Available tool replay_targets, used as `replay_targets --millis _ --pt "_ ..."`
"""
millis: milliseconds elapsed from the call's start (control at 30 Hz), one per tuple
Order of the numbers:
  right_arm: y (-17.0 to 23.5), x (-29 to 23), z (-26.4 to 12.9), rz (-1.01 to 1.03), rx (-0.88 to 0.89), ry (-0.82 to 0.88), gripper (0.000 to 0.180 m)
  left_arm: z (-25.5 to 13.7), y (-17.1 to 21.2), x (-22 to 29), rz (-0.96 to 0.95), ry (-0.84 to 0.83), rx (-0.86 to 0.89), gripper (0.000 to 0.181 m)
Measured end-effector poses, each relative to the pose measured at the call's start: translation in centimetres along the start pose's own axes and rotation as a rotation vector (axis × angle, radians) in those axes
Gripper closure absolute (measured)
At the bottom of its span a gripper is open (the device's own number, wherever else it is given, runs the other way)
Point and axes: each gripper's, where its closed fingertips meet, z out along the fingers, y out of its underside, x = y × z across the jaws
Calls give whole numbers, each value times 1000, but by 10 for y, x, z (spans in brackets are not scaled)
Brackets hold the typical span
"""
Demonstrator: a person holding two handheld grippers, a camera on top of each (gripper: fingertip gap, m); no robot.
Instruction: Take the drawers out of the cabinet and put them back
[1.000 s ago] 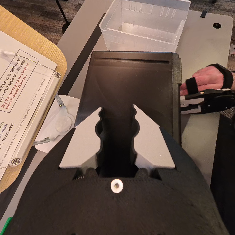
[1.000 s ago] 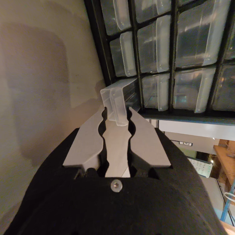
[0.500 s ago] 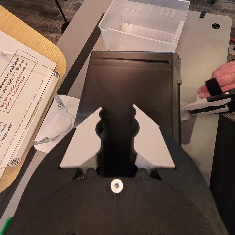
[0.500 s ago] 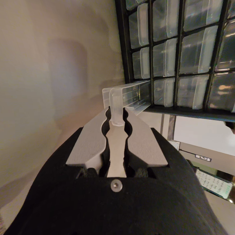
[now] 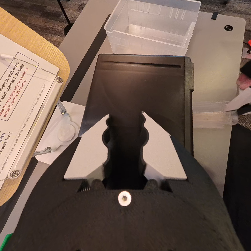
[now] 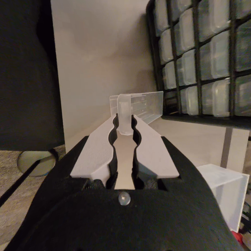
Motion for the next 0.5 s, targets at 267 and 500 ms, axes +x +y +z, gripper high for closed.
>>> replay_targets --millis 267,500 --pt "49 -23 26 -84 -124 138 162 0 0 0 4 0 0 140" --pt "70 -48 36 5 -175 68 121 0 0 0 6 -2 1 140"
